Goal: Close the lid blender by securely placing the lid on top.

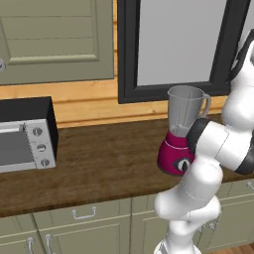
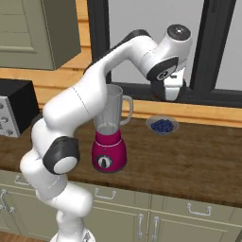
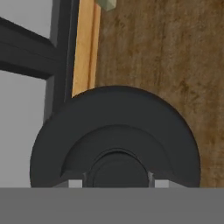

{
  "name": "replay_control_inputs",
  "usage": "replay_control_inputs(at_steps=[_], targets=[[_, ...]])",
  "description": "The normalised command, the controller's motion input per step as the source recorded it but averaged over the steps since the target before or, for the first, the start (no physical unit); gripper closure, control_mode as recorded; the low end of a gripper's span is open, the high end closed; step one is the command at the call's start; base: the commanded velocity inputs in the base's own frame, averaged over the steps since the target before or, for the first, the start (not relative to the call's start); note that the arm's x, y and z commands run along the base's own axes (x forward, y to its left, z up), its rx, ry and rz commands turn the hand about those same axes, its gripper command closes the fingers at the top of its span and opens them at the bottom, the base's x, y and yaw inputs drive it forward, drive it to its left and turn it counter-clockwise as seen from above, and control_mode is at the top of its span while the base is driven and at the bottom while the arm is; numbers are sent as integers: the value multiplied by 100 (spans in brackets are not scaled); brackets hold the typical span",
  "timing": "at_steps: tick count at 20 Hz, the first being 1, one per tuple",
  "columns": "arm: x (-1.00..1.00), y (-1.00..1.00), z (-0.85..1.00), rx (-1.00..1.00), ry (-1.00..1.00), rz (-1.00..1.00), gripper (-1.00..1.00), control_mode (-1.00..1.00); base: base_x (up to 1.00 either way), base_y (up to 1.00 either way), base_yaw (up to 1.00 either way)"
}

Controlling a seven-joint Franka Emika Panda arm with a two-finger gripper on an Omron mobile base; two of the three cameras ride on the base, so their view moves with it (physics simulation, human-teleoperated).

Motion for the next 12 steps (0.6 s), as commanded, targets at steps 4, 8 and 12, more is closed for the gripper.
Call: replay_control_inputs(at_steps=[4,8,12], targets=[[16,100,96,0,0,-2,100,-100,0,0,0],[29,94,69,0,0,0,100,-100,0,0,0],[33,42,21,8,16,2,100,-100,0,0,0]])
